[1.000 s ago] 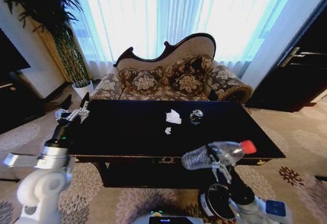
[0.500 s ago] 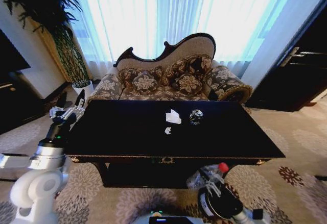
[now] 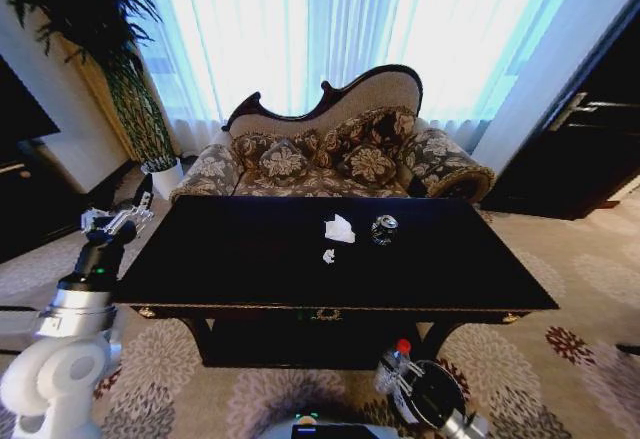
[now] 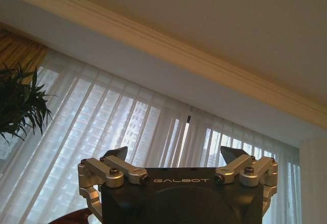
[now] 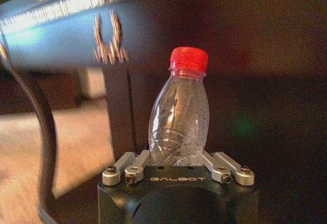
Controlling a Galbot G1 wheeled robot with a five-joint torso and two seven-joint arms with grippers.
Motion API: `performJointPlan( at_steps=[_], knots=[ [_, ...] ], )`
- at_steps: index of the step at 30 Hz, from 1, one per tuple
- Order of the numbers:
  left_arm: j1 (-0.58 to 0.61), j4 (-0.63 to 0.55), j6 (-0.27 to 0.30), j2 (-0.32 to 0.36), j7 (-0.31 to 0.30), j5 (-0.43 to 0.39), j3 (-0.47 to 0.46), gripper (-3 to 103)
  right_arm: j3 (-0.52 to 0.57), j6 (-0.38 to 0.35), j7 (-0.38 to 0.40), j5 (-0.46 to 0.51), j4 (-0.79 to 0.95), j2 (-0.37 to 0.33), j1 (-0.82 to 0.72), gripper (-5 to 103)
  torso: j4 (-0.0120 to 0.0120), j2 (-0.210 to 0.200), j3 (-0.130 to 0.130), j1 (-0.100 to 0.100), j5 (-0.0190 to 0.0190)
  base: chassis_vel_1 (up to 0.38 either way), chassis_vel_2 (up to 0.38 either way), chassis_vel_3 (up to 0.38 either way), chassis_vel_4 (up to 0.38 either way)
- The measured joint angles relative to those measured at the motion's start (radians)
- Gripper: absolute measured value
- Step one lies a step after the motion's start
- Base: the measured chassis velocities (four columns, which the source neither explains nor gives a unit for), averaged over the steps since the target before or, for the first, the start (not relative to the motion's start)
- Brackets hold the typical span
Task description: Move to the front of the table and place the trash on the table into the trash bin.
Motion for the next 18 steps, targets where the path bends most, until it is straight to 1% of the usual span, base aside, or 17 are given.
performJointPlan(
  at_steps=[1, 2, 3, 4, 6, 7, 8, 9, 11, 12, 13, 15, 16, 17, 18],
  knots=[
    [0.001, -0.002, 0.000, 0.000, 0.000, 0.000, 0.001, 100, -0.008, -0.004, 0.049, -0.049, -0.008, 0.007, 0.007, 25, 0.0000, 0.000, 0.000, 0.000, 0.0001, 0.000, 0.000, 0.000, 0.000],
    [0.001, -0.002, 0.000, 0.000, 0.000, 0.000, 0.001, 100, -0.008, -0.004, 0.049, -0.049, -0.008, 0.007, 0.007, 25, 0.0000, 0.000, 0.000, 0.000, 0.0001, 0.000, 0.000, 0.000, 0.000],
    [0.002, -0.004, 0.000, -0.001, 0.000, 0.000, 0.001, 100, -0.021, -0.014, 0.109, -0.099, -0.016, 0.017, 0.017, 25, 0.0001, 0.000, 0.000, 0.000, 0.0001, 0.000, 0.000, 0.000, 0.000],
    [0.003, -0.005, 0.000, -0.001, 0.000, 0.000, 0.001, 100, -0.031, -0.020, 0.150, -0.122, -0.021, 0.021, 0.023, 25, 0.0003, 0.000, 0.000, 0.000, 0.0000, 0.000, 0.000, 0.000, 0.000],
    [0.007, -0.008, 0.000, 0.000, 0.000, 0.000, -0.002, 100, -0.068, -0.063, 0.325, -0.161, -0.038, 0.036, 0.045, 25, 0.0002, 0.000, 0.000, 0.000, 0.0001, 0.000, 0.000, 0.000, 0.000],
    [0.008, -0.008, 0.000, 0.001, 0.000, -0.001, -0.004, 100, -0.077, -0.084, 0.378, -0.170, -0.042, 0.040, 0.052, 25, 0.0002, 0.000, 0.000, 0.000, 0.0000, 0.000, 0.000, 0.000, 0.000],
    [0.008, -0.008, 0.000, 0.001, 0.000, -0.001, -0.004, 100, -0.077, -0.084, 0.378, -0.170, -0.042, 0.040, 0.052, 25, 0.0002, 0.000, 0.000, 0.000, 0.0000, 0.000, 0.000, 0.000, 0.000],
    [0.009, -0.008, 0.000, 0.002, 0.000, -0.001, -0.006, 100, -0.083, -0.101, 0.419, -0.178, -0.046, 0.043, 0.056, 25, 0.0002, 0.000, 0.000, 0.000, 0.0001, 0.000, 0.000, 0.000, 0.000],
    [0.011, -0.008, -0.001, 0.006, 0.001, -0.003, -0.010, 100, -0.090, -0.153, 0.534, -0.211, -0.065, 0.049, 0.074, 25, 0.0002, 0.000, 0.000, 0.000, 0.0001, 0.000, 0.000, 0.000, 0.000],
    [0.011, -0.008, -0.001, 0.008, 0.001, -0.003, -0.010, 100, -0.091, -0.174, 0.572, -0.223, -0.077, 0.050, 0.081, 25, 0.0003, 0.000, 0.000, 0.000, 0.0000, 0.000, 0.000, 0.000, 0.000],
    [0.011, -0.008, -0.001, 0.008, 0.001, -0.003, -0.010, 100, -0.091, -0.174, 0.572, -0.223, -0.077, 0.050, 0.081, 25, 0.0003, 0.000, 0.000, 0.000, 0.0000, 0.000, 0.000, 0.000, 0.000],
    [0.011, -0.007, -0.001, 0.011, 0.001, -0.003, -0.010, 100, -0.092, -0.203, 0.621, -0.230, -0.108, 0.049, 0.091, 25, 0.0002, 0.000, 0.000, 0.000, 0.0001, 0.000, 0.000, 0.000, 0.000],
    [0.010, -0.007, -0.002, 0.012, 0.001, -0.003, -0.009, 100, -0.092, -0.214, 0.656, -0.230, -0.151, 0.044, 0.104, 25, 0.0001, 0.000, 0.000, 0.000, 0.0001, 0.000, 0.000, 0.000, 0.000],
    [0.010, -0.007, -0.002, 0.012, 0.001, -0.003, -0.009, 100, -0.092, -0.214, 0.656, -0.230, -0.151, 0.044, 0.104, 25, 0.0001, 0.000, 0.000, 0.000, 0.0001, 0.000, 0.000, 0.000, 0.000],
    [0.010, -0.007, -0.002, 0.013, 0.001, -0.003, -0.008, 100, -0.092, -0.214, 0.681, -0.229, -0.176, 0.039, 0.113, 25, 0.0000, 0.000, 0.000, 0.000, 0.0001, 0.000, 0.000, 0.000, 0.000]
  ],
)
